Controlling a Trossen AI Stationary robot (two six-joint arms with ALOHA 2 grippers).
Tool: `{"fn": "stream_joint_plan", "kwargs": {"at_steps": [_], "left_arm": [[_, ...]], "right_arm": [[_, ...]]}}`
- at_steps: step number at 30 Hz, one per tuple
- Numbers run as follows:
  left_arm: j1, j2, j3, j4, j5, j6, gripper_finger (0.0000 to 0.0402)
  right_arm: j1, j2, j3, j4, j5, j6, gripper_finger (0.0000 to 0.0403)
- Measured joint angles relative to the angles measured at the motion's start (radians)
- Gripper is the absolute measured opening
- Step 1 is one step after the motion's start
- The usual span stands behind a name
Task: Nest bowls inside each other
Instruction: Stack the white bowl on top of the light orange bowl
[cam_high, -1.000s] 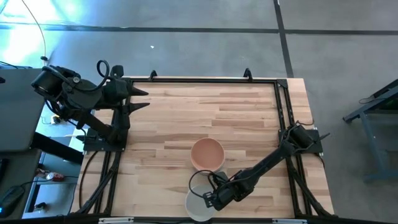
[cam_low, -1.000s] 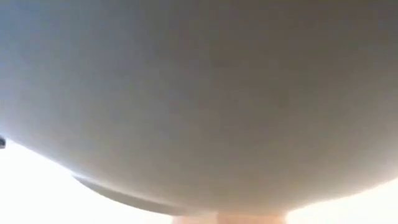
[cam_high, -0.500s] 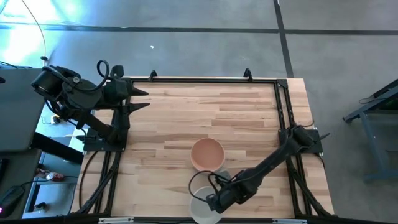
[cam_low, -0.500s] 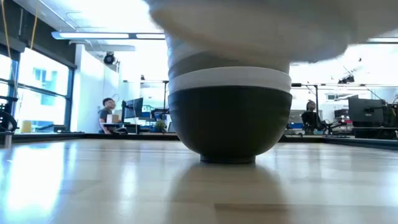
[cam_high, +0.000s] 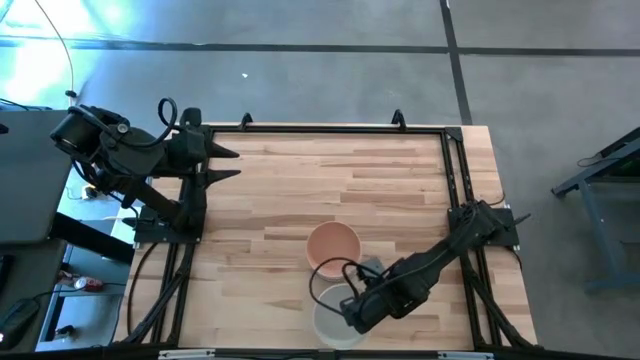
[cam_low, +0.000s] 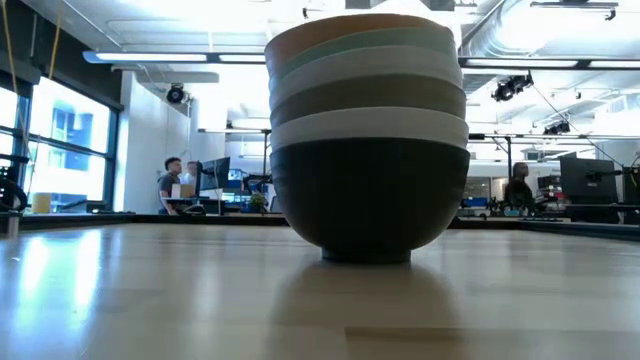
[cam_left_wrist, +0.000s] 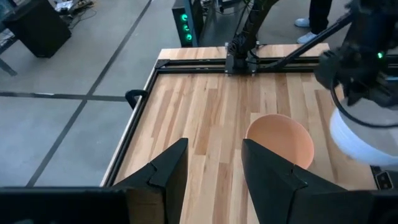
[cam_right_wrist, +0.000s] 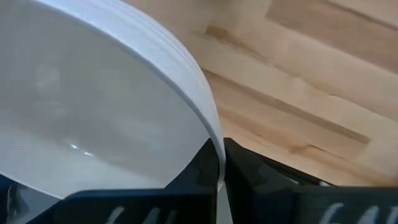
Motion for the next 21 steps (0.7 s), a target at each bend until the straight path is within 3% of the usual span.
{"fn": "stream_joint_plan", "kwargs": {"at_steps": [4, 8, 21], "left_arm": [[0.000, 0.000, 0.000, 0.000, 0.002, 0.003, 0.0140], [0.000, 0.000, 0.000, 0.000, 0.004, 0.008, 0.0140], [0.000, 0.000, 0.000, 0.000, 0.033, 0.008, 0.0140]], "right_arm": [[-0.025, -0.001, 0.097, -0.121, 0.000, -0.004, 0.0000], [-0.070, -0.005, 0.152, -0.119, -0.001, -0.066, 0.0000], [-0.239, -0.006, 0.173, -0.120, -0.074, -0.247, 0.0000]]}}
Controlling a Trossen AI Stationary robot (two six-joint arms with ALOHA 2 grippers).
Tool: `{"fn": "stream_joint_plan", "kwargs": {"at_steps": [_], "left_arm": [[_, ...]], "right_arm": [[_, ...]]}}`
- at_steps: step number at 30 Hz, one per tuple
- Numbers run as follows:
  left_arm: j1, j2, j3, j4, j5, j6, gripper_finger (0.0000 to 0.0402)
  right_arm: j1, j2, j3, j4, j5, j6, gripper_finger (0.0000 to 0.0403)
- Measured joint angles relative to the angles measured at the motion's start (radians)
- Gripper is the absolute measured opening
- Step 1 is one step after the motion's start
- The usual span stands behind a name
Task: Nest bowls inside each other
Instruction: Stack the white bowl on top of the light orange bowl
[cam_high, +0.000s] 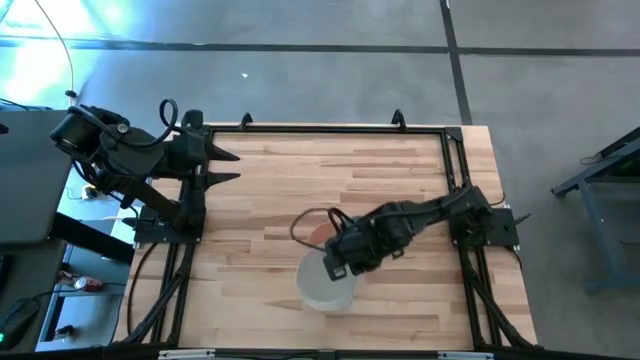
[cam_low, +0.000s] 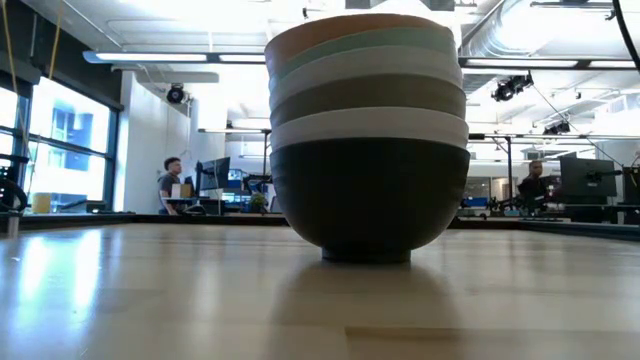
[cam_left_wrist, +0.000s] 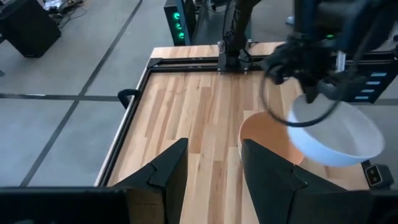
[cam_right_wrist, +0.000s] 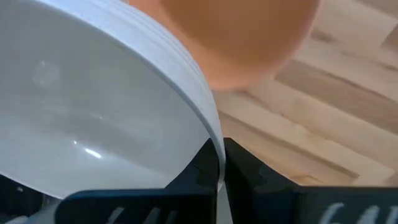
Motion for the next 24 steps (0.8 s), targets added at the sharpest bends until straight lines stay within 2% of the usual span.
{"fn": "stream_joint_plan", "kwargs": {"at_steps": [11, 24], "left_arm": [[0.000, 0.000, 0.000, 0.000, 0.014, 0.011, 0.0140], [0.000, -0.019, 0.000, 0.000, 0.015, 0.035, 0.0140]], "right_arm": [[-0.106, 0.000, -0.001, 0.000, 0.015, -0.069, 0.0000], [-0.151, -0.003, -0.002, 0.000, 0.038, -0.135, 0.0000]]}}
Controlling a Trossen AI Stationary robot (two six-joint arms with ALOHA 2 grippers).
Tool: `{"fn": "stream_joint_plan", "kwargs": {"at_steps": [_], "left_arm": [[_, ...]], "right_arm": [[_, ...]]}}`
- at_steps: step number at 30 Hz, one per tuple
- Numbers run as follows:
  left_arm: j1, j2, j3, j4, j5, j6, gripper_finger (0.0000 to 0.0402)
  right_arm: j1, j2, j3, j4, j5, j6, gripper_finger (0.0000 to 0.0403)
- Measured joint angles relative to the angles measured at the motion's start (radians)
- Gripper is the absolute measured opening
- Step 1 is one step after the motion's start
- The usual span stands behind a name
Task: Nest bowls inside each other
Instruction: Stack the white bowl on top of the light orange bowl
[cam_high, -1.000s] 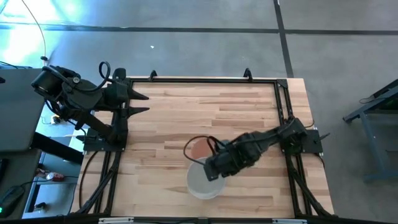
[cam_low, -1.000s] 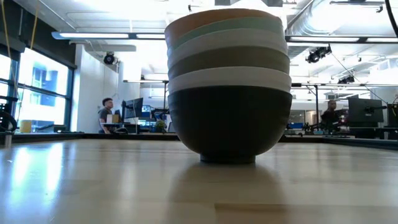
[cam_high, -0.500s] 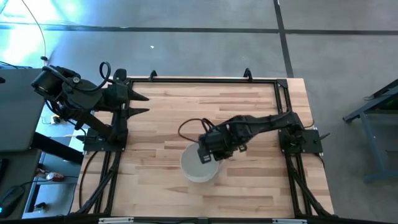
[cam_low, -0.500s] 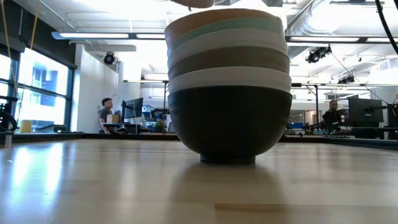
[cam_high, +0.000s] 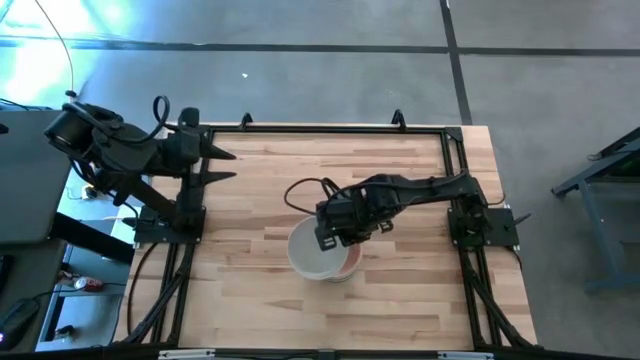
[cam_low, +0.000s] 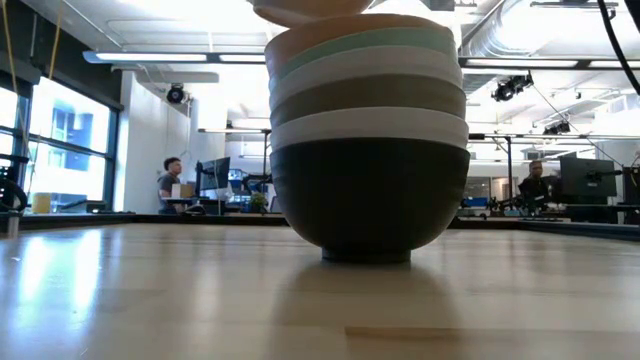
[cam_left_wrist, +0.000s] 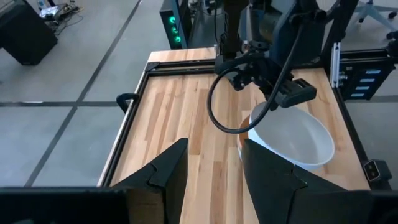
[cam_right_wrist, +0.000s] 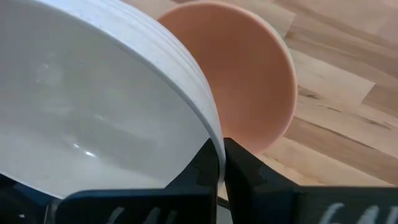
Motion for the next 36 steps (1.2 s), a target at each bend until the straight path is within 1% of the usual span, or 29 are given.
{"fn": "stream_joint_plan", "kwargs": {"at_steps": [4, 10, 12, 15, 26, 31, 36], "left_arm": [[0.000, -0.013, 0.000, 0.000, 0.000, 0.000, 0.0140], [0.000, -0.026, 0.000, 0.000, -0.001, -0.002, 0.0140], [0.000, -0.026, 0.000, 0.000, -0.002, -0.001, 0.0140], [0.000, -0.026, 0.000, 0.000, -0.003, 0.009, 0.0140], [0.009, -0.019, 0.000, 0.000, -0.024, 0.018, 0.0140], [0.009, -0.017, 0.000, 0.000, -0.024, 0.017, 0.0140], [0.009, -0.017, 0.000, 0.000, -0.024, 0.017, 0.0140]], "right_arm": [[0.000, -0.049, -0.032, 0.000, 0.029, 0.011, 0.0000], [0.012, -0.190, -0.232, -0.001, 0.045, 0.116, 0.0000], [0.021, -0.216, -0.293, -0.002, 0.041, 0.141, 0.0000], [0.029, -0.224, -0.338, -0.001, 0.013, 0.157, 0.0000], [-0.022, -0.217, -0.360, 0.022, -0.069, 0.153, 0.0000], [-0.048, -0.172, -0.360, 0.072, -0.105, 0.110, 0.0000], [-0.047, -0.146, -0.360, 0.059, -0.137, 0.084, 0.0000]]}}
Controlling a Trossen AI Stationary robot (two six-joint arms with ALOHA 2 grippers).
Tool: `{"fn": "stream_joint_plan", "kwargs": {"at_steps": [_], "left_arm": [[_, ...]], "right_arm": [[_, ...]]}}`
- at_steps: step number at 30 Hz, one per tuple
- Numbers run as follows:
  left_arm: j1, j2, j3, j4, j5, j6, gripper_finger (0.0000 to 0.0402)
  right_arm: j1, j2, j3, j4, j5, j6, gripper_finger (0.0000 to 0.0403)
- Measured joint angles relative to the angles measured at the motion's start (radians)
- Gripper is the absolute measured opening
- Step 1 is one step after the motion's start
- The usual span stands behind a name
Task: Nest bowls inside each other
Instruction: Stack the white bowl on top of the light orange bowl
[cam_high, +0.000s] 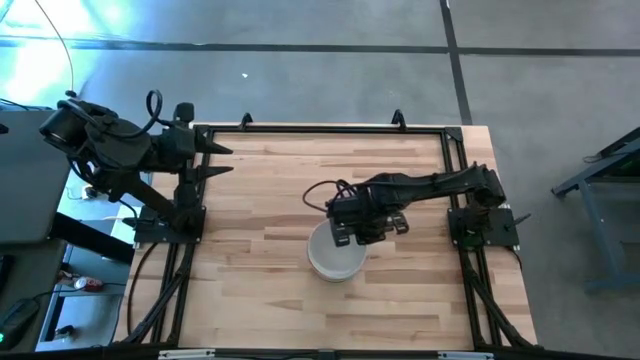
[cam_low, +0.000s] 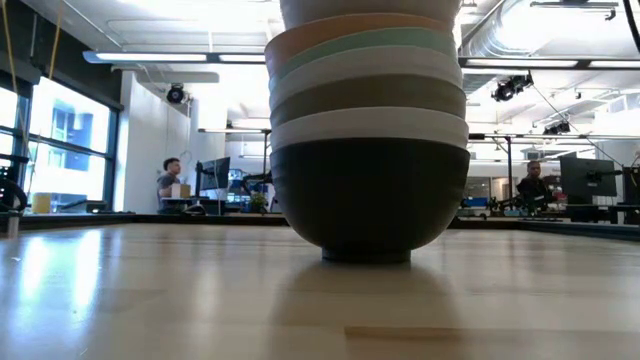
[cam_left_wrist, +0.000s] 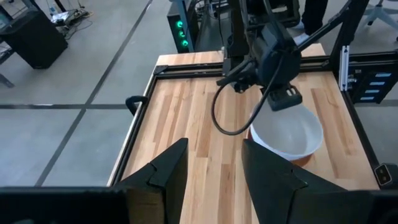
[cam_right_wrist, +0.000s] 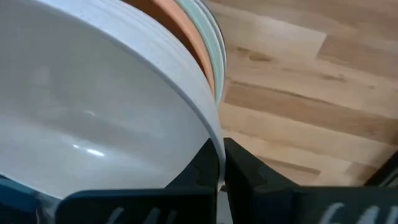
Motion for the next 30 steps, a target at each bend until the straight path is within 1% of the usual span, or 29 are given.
{"fn": "stream_joint_plan", "kwargs": {"at_steps": [15, 20, 30], "left_arm": [[0.000, -0.004, 0.000, 0.000, -0.004, 0.018, 0.0140], [0.000, -0.004, 0.000, 0.000, -0.004, 0.018, 0.0140], [0.000, -0.004, 0.000, 0.000, 0.008, 0.002, 0.0140]], "right_arm": [[-0.010, 0.017, 0.000, 0.006, -0.053, 0.018, 0.0000], [-0.016, 0.052, 0.000, 0.020, -0.088, -0.013, 0.0000], [-0.039, 0.083, 0.001, 0.002, -0.110, -0.064, 0.0000]]}}
